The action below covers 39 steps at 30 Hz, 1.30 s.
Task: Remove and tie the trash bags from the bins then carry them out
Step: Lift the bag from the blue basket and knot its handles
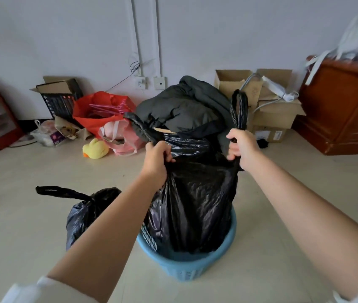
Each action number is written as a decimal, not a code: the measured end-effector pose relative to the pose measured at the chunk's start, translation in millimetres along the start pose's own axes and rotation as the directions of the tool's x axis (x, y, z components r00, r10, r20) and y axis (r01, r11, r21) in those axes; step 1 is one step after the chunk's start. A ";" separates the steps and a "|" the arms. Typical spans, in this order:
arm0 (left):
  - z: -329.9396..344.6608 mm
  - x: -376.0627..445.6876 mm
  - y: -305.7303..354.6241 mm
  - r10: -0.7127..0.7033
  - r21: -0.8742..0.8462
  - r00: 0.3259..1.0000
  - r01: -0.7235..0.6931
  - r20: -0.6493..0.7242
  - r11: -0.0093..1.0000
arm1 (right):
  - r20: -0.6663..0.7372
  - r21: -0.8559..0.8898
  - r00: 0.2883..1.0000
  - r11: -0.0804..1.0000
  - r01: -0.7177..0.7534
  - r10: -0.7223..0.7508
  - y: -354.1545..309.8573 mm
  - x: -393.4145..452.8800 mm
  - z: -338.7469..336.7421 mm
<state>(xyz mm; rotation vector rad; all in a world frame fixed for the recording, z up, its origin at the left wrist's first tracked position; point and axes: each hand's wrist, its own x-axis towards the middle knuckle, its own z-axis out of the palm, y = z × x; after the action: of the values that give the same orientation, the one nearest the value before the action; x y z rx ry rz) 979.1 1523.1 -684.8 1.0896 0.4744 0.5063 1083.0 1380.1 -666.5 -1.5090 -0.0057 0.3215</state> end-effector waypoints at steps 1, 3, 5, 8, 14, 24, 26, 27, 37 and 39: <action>13.4 1.4 14.4 0.032 -0.054 0.999 -0.030 0.032 0.998 | -0.027 0.005 0.999 0.999 0.033 -0.033 -17.8 0.6 -4.7; 39.8 4.3 35.0 0.050 -0.106 0.992 -0.037 0.118 0.994 | -0.119 -0.040 0.991 0.997 0.062 -0.067 -48.8 0.2 -18.0; 63.5 3.1 42.2 0.017 -0.090 0.975 0.003 0.220 0.996 | -0.171 -0.061 0.983 0.996 0.058 -0.068 -67.0 -3.5 -34.3; 101.0 -3.1 36.9 -0.031 -0.155 0.929 0.094 0.368 0.983 | -0.248 -0.017 0.958 0.989 0.146 -0.146 -77.5 -15.6 -65.6; 156.0 -23.6 34.2 0.034 -0.149 0.830 0.059 0.557 0.987 | -0.358 0.163 0.867 0.891 0.425 -0.348 -100.7 -41.1 -119.0; 154.3 -52.2 -86.9 -0.189 0.346 0.851 0.009 0.490 0.938 | -0.392 -0.109 0.910 0.989 0.100 -0.135 -21.7 -27.9 -174.2; 144.1 -62.0 -120.9 -0.310 0.453 0.843 0.090 0.439 0.887 | -0.339 -0.154 0.940 0.988 -0.014 -0.040 10.7 -32.3 -184.5; 137.3 -65.8 -136.9 -0.357 0.510 0.844 0.118 0.401 0.852 | -0.308 -0.202 0.951 0.977 -0.070 0.005 26.0 -36.0 -187.2; 60.2 -83.4 -224.2 -0.556 0.452 0.804 0.424 0.210 0.785 | -0.183 -0.364 0.949 0.879 -0.309 0.258 173.2 -41.3 -188.9; 58.7 -84.3 -226.9 -0.512 0.395 0.817 0.391 0.266 0.831 | -0.136 -0.320 0.958 0.904 -0.283 0.251 179.4 -42.6 -189.2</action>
<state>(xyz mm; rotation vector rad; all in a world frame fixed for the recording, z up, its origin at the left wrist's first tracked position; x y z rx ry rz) 981.8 1346.2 -860.2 1.2988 0.4814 -0.2172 1043.6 1191.3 -847.1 -1.8695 0.2333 0.4897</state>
